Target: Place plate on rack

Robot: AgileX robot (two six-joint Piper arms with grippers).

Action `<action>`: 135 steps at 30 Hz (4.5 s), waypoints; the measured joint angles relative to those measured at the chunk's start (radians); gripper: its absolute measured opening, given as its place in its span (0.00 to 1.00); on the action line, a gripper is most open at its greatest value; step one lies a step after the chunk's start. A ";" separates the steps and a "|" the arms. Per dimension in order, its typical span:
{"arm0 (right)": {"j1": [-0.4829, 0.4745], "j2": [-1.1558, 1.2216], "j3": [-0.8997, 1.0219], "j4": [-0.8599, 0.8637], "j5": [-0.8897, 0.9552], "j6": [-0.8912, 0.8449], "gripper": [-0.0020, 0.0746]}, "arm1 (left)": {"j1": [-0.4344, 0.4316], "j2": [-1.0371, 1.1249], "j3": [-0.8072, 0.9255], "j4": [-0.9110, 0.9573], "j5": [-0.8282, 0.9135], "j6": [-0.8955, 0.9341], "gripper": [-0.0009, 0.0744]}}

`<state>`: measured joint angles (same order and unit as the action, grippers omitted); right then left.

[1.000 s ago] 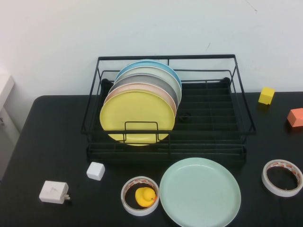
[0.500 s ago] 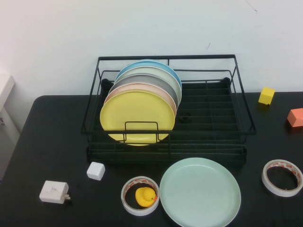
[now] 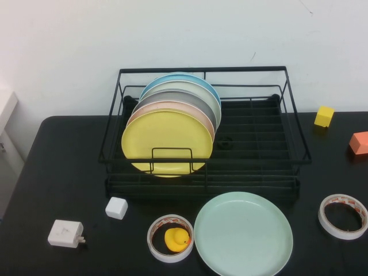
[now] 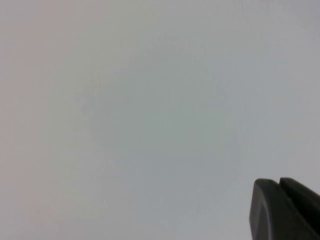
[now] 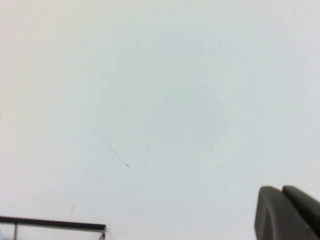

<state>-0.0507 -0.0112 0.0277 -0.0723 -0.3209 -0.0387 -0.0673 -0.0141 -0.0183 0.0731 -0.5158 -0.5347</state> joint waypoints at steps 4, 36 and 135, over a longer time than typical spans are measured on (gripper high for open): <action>0.000 0.000 0.000 0.000 -0.006 0.076 0.02 | 0.000 0.000 -0.175 0.179 0.336 -0.016 0.01; 0.000 0.910 -0.366 1.034 0.861 -0.983 0.02 | 0.000 0.179 -0.213 0.167 0.712 -0.262 0.01; 0.417 1.665 -0.746 1.671 1.056 -1.450 0.04 | -0.229 0.428 -0.344 -0.933 1.053 0.249 0.68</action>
<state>0.3665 1.6536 -0.7183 1.5991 0.7346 -1.4892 -0.2965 0.4135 -0.3621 -0.8600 0.5373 -0.2862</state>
